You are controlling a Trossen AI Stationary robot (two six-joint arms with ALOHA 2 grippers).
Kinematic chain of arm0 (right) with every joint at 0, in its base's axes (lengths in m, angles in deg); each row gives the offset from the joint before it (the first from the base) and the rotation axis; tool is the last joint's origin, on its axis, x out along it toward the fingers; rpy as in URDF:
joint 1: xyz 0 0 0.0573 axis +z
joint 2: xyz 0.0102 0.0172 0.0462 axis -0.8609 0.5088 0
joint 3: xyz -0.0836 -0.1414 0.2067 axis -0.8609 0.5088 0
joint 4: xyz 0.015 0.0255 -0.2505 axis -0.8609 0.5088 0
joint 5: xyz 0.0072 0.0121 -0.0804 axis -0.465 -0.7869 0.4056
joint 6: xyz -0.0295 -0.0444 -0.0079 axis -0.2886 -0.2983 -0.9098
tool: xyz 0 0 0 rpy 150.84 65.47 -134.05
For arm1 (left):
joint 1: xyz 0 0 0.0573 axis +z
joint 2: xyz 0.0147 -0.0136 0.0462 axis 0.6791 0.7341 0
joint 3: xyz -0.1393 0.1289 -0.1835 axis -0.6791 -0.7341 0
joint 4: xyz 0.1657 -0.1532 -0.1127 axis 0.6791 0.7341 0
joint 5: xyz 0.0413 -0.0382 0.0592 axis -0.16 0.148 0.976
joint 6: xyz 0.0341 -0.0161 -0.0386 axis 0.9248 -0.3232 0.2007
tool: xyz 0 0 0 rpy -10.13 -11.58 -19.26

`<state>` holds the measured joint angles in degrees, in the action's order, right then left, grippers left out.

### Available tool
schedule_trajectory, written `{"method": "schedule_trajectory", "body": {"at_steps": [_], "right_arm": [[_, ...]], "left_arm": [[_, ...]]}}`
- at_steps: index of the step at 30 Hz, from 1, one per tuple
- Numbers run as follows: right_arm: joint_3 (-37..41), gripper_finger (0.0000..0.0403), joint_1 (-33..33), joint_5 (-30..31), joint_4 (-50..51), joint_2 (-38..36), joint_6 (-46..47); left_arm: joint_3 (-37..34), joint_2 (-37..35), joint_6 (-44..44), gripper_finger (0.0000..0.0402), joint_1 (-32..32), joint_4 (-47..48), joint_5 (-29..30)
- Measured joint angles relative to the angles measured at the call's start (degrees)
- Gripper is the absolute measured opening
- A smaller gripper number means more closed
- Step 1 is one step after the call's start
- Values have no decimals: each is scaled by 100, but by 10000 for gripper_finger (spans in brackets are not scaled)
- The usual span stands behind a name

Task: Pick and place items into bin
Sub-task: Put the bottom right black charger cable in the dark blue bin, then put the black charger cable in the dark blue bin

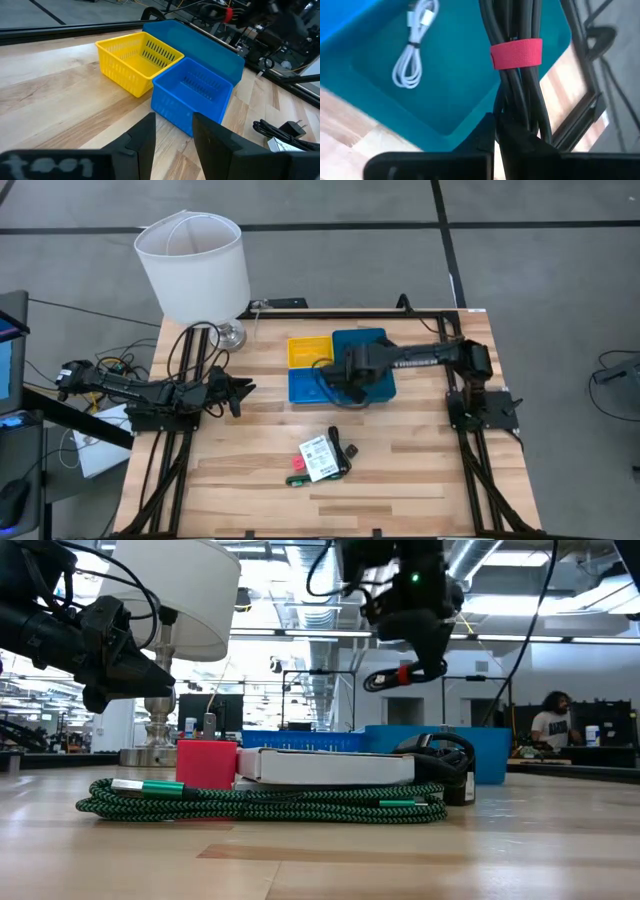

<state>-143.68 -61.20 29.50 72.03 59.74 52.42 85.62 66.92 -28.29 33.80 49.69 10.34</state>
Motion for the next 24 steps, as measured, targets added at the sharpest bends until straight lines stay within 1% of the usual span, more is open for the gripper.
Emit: {"method": "schedule_trajectory", "body": {"at_steps": [3,7,12,15,17,19,24], "right_arm": [[0,19,-300,-276,-127,0,-97],[0,47,-545,-318,-232,0,-98],[0,80,-660,-317,-266,0,-98],[0,99,-637,-443,-282,0,-98],[0,109,-597,-739,-290,0,-98],[0,116,-522,-1160,-393,0,-42],[0,121,-139,-2188,-1074,0,152]], "left_arm": [[0,0,2,116,1,-2,0],[0,0,0,116,0,-4,0],[0,0,1,116,0,-7,0],[-1,0,2,116,1,-9,0],[0,0,1,116,0,-9,0],[-1,0,1,116,1,-9,0],[-2,0,1,116,0,-11,0]]}}
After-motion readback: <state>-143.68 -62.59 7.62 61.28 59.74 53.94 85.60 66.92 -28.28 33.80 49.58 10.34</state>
